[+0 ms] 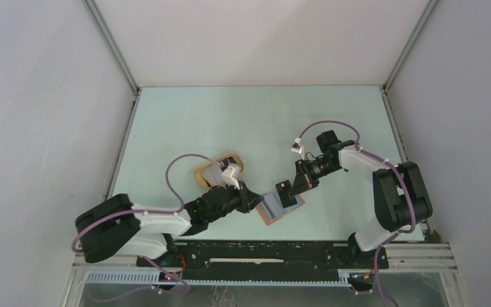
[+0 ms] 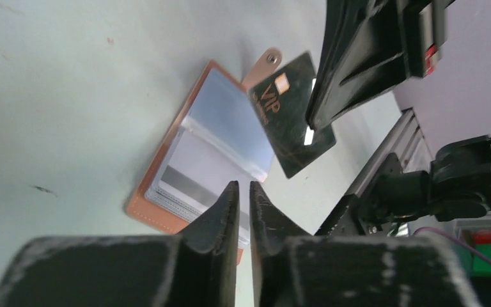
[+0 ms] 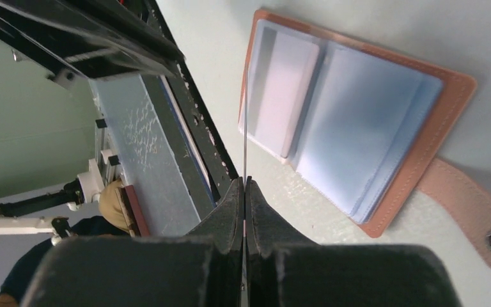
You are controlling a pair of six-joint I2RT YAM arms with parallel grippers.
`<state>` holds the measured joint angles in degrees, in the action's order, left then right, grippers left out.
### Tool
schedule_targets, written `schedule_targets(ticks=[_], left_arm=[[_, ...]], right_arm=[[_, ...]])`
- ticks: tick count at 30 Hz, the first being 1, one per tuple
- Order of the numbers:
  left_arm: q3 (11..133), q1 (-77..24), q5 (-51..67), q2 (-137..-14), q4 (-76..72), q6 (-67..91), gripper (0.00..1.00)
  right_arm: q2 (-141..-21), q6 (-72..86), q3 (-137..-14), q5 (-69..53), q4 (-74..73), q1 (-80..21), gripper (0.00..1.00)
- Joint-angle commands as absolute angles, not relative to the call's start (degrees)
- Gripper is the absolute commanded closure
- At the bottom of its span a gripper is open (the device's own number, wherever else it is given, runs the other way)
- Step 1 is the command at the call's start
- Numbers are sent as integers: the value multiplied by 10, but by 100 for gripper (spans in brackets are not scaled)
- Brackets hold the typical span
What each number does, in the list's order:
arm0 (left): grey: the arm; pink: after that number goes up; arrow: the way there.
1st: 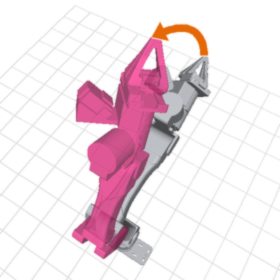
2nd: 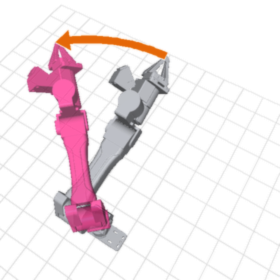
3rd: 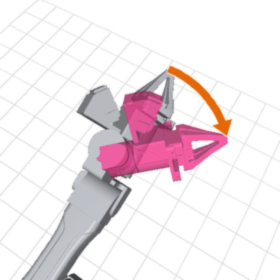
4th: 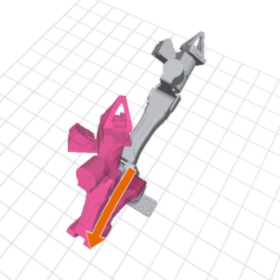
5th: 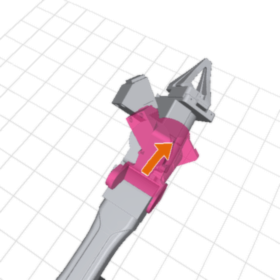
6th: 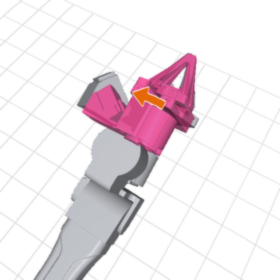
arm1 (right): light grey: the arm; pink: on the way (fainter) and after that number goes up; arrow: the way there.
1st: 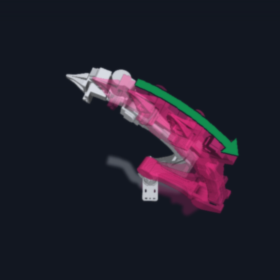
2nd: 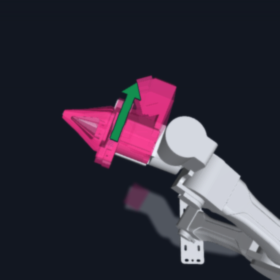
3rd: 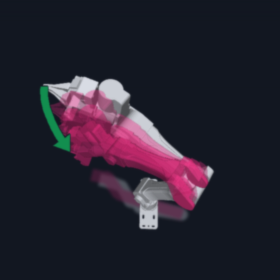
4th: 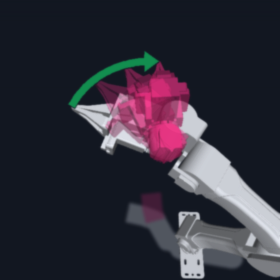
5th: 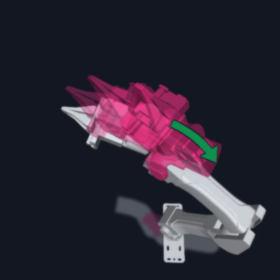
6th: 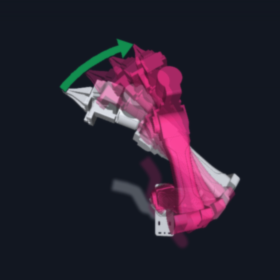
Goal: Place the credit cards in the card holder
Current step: Insert the credit card into the card holder.
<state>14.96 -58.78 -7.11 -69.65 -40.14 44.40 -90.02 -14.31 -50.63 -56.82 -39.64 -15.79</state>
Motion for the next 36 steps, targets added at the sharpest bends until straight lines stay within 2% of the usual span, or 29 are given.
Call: schedule_targets(ticks=[1, 8, 36], left_arm=[[203, -589, -25, -780, -478, 472, 90], [217, -608, -35, -859, -485, 484, 100], [168, -613, -64, -894, -487, 538, 100]], right_arm=[[-936, -162, -546, -581, -418, -142, 100], [-978, -168, -559, -580, -420, -140, 100], [-1030, -137, -574, -542, -399, -173, 100]])
